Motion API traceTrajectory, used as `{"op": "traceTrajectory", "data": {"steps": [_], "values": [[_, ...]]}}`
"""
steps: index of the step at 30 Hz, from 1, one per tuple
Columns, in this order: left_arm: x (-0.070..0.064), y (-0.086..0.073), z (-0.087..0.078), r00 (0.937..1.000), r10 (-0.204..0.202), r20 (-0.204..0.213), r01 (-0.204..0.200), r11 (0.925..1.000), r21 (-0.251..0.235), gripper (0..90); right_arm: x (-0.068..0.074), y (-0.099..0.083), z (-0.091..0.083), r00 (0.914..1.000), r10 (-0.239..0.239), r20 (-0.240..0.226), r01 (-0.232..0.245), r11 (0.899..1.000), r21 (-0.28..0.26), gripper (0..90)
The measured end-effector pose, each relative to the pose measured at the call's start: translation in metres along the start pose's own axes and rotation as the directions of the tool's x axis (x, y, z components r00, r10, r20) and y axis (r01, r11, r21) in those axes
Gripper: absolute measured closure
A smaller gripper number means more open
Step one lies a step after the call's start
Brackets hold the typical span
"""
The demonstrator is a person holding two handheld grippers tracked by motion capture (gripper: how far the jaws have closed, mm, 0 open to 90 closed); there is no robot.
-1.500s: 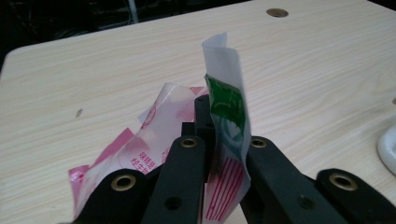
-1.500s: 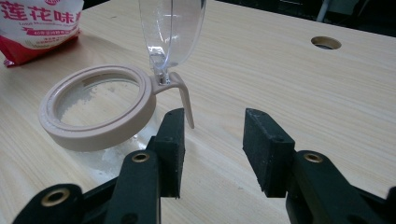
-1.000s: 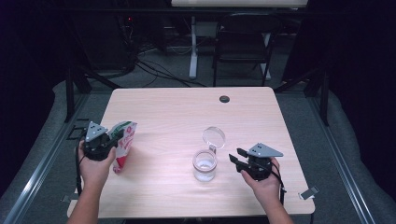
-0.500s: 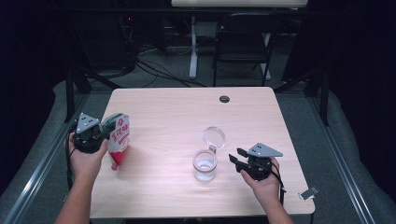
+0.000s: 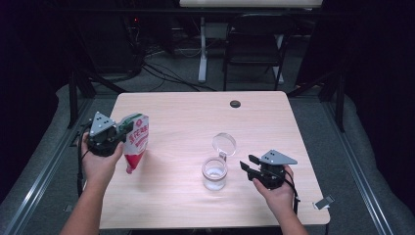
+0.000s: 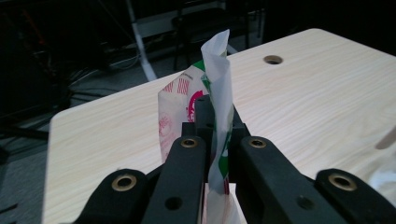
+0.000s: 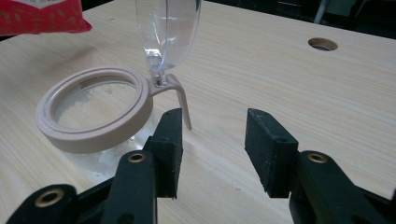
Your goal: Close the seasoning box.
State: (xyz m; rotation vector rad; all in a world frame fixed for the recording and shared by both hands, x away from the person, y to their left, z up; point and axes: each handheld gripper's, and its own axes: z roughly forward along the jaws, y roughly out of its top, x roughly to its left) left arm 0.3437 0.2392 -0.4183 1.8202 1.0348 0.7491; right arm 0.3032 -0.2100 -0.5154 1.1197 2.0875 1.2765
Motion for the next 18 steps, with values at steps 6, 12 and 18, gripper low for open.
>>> {"op": "traceTrajectory", "data": {"steps": [6,12,18], "values": [[-0.025,0.003,0.013,0.9968,0.026,0.075,-0.026,0.9997,0.002,90.0,0.000,0.002,-0.002,0.9998,-0.004,-0.017,0.004,1.000,-0.008,55.5],[-0.051,0.005,0.021,0.9891,0.070,0.130,-0.069,0.9975,-0.012,90.0,0.001,0.003,0.000,0.9997,-0.021,-0.013,0.021,1.000,-0.007,52.4],[-0.070,-0.001,0.028,0.9806,0.074,0.181,-0.071,0.9971,-0.027,90.0,0.004,0.003,0.001,0.9950,-0.100,0.006,0.100,0.995,0.011,51.4]]}}
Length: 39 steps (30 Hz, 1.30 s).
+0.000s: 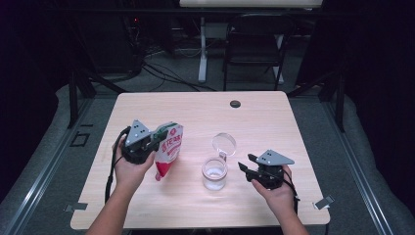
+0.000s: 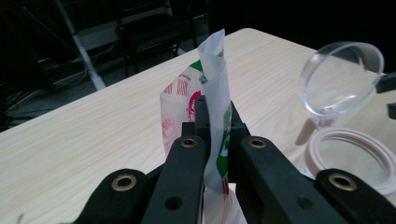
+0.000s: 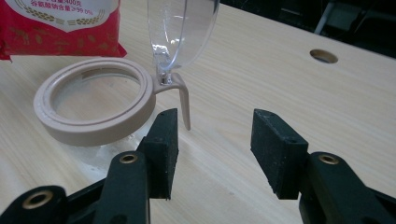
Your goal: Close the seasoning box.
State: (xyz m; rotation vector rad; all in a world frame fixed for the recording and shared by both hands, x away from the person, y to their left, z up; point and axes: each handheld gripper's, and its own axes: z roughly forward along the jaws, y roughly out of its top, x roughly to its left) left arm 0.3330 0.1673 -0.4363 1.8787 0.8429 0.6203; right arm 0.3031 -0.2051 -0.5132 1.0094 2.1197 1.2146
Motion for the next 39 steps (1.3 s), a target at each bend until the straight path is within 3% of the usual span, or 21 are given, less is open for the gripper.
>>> {"op": "traceTrajectory", "data": {"steps": [6,11,13,17,25,28,33,39], "values": [[-0.013,-0.013,0.004,0.9989,0.008,0.046,-0.008,1.0000,-0.002,90.0,0.002,0.001,0.000,0.9987,-0.052,0.005,0.052,0.999,-0.002,53.3],[-0.020,-0.021,0.001,0.9980,0.005,0.063,-0.005,1.0000,-0.002,90.0,0.002,0.001,0.001,0.9986,-0.052,0.004,0.052,0.999,-0.002,54.4],[-0.022,-0.025,0.001,0.9977,0.004,0.067,-0.004,1.0000,-0.004,90.0,0.001,0.000,0.002,0.9989,-0.038,-0.026,0.038,0.999,0.012,56.0],[-0.023,-0.033,-0.001,0.9962,-0.021,0.085,0.022,0.9997,-0.010,90.0,0.002,-0.001,0.003,0.9991,-0.023,-0.036,0.024,1.000,0.016,56.8],[-0.023,-0.044,0.000,0.9913,-0.062,0.116,0.061,0.9981,0.011,90.0,0.003,0.000,0.002,0.9990,-0.024,-0.039,0.022,0.999,-0.031,57.7],[-0.024,-0.046,0.001,0.9897,-0.066,0.127,0.065,0.9978,0.016,90.0,0.005,0.000,0.003,0.9993,-0.036,-0.010,0.036,0.999,-0.031,59.6],[-0.027,-0.047,0.002,0.9887,-0.061,0.137,0.059,0.9980,0.021,90.0,0.008,0.002,0.004,0.9990,-0.033,-0.030,0.031,0.998,-0.057,53.3],[-0.029,-0.048,0.002,0.9882,-0.058,0.142,0.056,0.9983,0.018,90.0,0.009,0.003,0.003,0.9975,-0.056,-0.043,0.054,0.997,-0.055,55.2]]}}
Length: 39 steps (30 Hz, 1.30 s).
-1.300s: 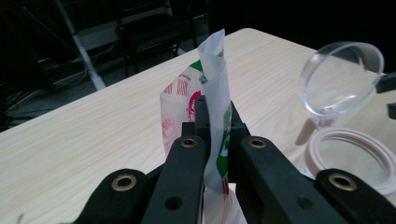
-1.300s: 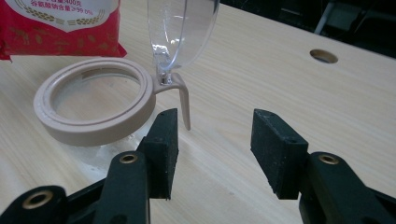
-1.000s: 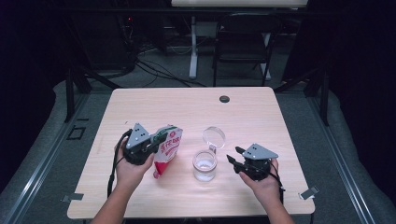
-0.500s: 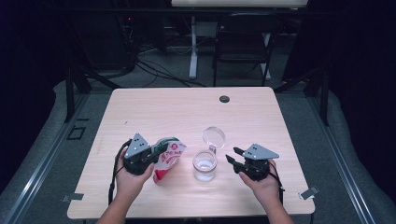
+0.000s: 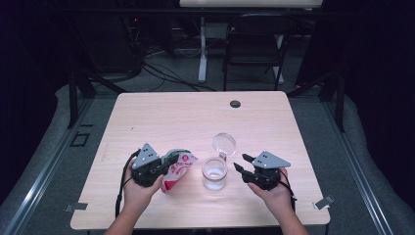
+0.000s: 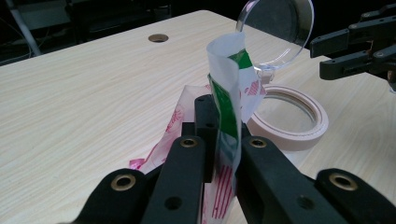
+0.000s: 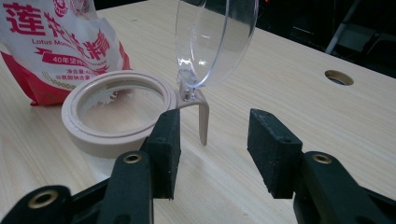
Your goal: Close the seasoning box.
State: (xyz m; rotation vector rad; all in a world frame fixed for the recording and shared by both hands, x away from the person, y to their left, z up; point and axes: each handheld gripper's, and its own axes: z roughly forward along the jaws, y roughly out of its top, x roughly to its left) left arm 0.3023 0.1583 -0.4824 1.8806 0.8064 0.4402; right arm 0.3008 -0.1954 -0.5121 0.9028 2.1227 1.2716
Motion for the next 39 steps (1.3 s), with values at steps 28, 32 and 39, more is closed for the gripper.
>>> {"op": "traceTrajectory", "data": {"steps": [28,32,39], "values": [[-0.003,-0.004,-0.002,0.9999,-0.007,0.011,0.007,0.9998,-0.019,89.8,0.061,0.054,0.057,0.9689,-0.115,-0.219,0.115,0.993,-0.010,65.6],[-0.001,-0.006,-0.004,0.9996,-0.024,0.015,0.024,0.9993,-0.028,89.7,0.066,0.056,0.067,0.9656,-0.112,-0.234,0.114,0.993,-0.008,67.9],[-0.003,-0.009,-0.007,0.9995,-0.029,0.012,0.029,0.9989,-0.037,87.9,0.074,0.061,0.075,0.9621,-0.148,-0.229,0.154,0.988,0.007,77.4]]}}
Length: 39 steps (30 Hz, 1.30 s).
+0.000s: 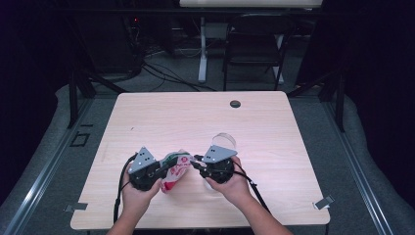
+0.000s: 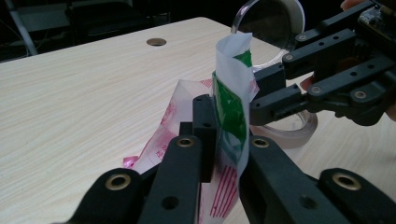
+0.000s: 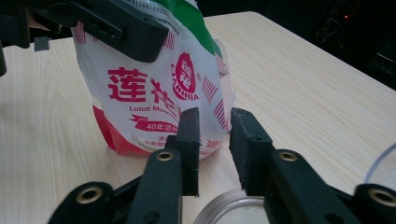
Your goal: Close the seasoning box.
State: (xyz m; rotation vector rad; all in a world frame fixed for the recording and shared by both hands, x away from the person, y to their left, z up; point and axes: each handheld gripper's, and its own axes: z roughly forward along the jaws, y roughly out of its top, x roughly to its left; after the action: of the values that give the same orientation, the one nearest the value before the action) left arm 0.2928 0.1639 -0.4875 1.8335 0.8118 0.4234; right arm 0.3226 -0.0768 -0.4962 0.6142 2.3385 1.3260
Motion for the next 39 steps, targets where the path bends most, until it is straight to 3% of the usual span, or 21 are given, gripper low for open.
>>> {"op": "traceTrajectory", "data": {"steps": [5,8,14,21,24,25,27,32,35,39], "values": [[-0.003,-0.003,-0.002,0.9999,0.008,-0.006,-0.008,0.9999,-0.008,81.5,0.000,0.002,0.002,0.9998,-0.011,-0.018,0.011,1.000,0.017,88.5],[-0.005,-0.006,-0.002,0.9993,0.015,-0.035,-0.015,0.9999,0.002,76.3,0.000,0.004,0.002,0.9997,-0.008,-0.025,0.008,1.000,0.023,89.2],[-0.006,-0.018,0.002,0.9985,0.001,-0.054,0.001,0.9995,0.032,62.2,0.000,0.004,0.003,0.9994,-0.016,-0.031,0.017,1.000,0.020,89.7],[-0.004,-0.035,0.010,0.9975,0.030,-0.065,-0.024,0.9965,0.079,52.3,0.000,0.004,0.003,0.9990,-0.016,-0.041,0.016,1.000,0.013,89.7],[-0.001,-0.043,0.014,0.9909,0.072,-0.113,-0.060,0.9921,0.110,49.8,0.000,0.004,0.003,0.9988,-0.024,-0.044,0.024,1.000,0.017,89.6],[0.000,-0.044,0.015,0.9905,0.070,-0.118,-0.056,0.9910,0.122,49.0,0.000,0.004,0.003,0.9986,-0.026,-0.046,0.027,1.000,0.017,89.6],[0.002,-0.049,0.018,0.9909,0.060,-0.120,-0.045,0.9917,0.121,46.8,0.001,0.003,0.002,0.9986,-0.022,-0.047,0.023,1.000,0.013,89.5],[0.006,-0.058,0.025,0.9937,-0.022,-0.110,0.039,0.9863,0.160,46.0,-0.001,0.002,0.002,0.9983,-0.015,-0.057,0.016,1.000,0.006,89.5],[0.010,-0.060,0.029,0.9910,-0.070,-0.114,0.088,0.9843,0.153,38.9,-0.001,0.001,0.002,0.9982,-0.014,-0.058,0.014,1.000,0.002,89.4],[0.013,-0.065,0.035,0.9898,-0.098,-0.103,0.113,0.9818,0.153,29.1,-0.001,0.001,0.002,0.9983,-0.014,-0.057,0.014,1.000,0.003,89.3]]}}
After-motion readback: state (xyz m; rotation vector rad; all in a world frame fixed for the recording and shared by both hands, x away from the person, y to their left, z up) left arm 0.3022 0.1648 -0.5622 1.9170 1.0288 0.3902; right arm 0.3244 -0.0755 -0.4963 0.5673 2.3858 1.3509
